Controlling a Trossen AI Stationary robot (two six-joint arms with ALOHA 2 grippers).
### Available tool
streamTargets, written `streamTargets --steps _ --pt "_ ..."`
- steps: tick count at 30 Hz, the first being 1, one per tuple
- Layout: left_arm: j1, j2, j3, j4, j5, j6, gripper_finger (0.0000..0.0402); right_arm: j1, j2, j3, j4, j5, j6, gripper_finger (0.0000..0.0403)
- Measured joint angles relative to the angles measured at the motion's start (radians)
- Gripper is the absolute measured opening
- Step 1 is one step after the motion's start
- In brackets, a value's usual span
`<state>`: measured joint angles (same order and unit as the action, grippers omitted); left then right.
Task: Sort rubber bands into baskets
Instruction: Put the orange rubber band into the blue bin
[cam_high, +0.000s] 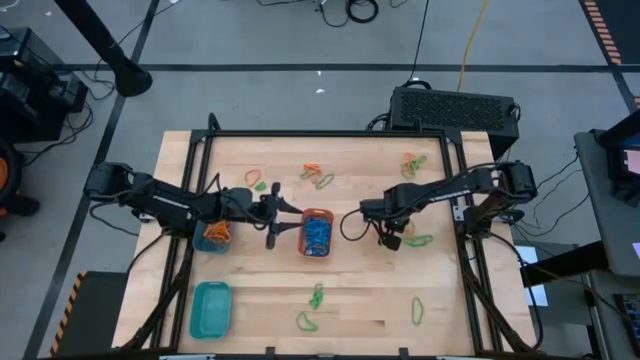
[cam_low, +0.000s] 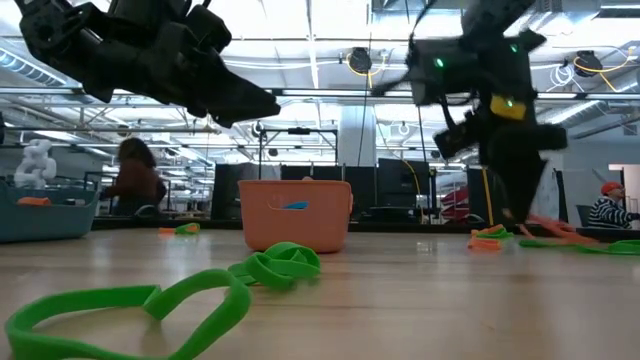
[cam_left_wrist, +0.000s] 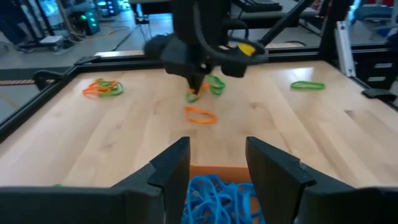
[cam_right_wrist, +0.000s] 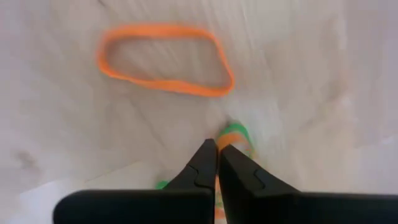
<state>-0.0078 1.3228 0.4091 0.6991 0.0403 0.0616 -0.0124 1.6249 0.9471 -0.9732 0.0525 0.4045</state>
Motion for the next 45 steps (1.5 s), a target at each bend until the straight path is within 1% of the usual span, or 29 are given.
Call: streamTargets --steps 3,6,10,12,16,20,22,32,37,42,45 --pt "0.000 0.000 0.000 0.000 0.026 0.000 0.0164 0.000 0.000 0.072 -0.053 -0.005 -0.020 0.0003" --pt "0.000 0.000 0.000 -0.001 0.039 -0.003 0.0164 0.002 0.000 0.124 -0.102 -0.069 -0.031 0.0001" --pt "-0.006 0.000 0.000 -0.005 0.048 -0.022 0.0164 0.002 0.000 0.136 -0.201 -0.133 -0.002 0.0001" --pt "-0.008 0.000 0.000 -0.005 0.066 -0.027 0.0164 0.002 0.000 0.121 -0.231 -0.137 0.028 0.0001" --pt "-0.008 0.000 0.000 -0.008 0.082 -0.029 0.0164 0.002 0.000 0.070 -0.185 -0.156 0.047 0.0001" --pt "-0.008 0.000 0.000 -0.008 0.082 -0.029 0.0164 0.008 0.000 0.015 -0.065 -0.165 0.035 0.0006" --pt "-0.008 0.000 0.000 -0.008 0.082 -0.029 0.0164 0.008 0.000 0.003 -0.025 -0.190 0.007 0.0013" --pt "-0.005 0.000 0.000 -0.004 0.081 -0.023 0.0164 0.008 0.000 0.005 -0.039 -0.190 -0.034 0.0074" --pt "-0.005 0.000 0.000 -0.004 0.081 -0.021 0.0164 0.008 0.000 0.006 0.022 -0.190 -0.072 0.0100" --pt "-0.006 0.000 0.000 -0.004 0.081 -0.020 0.0164 0.008 0.000 0.007 0.039 -0.187 -0.102 0.0114" --pt "-0.005 0.000 0.000 -0.004 0.081 -0.020 0.0164 0.008 0.000 0.007 0.096 -0.184 -0.123 0.0116"
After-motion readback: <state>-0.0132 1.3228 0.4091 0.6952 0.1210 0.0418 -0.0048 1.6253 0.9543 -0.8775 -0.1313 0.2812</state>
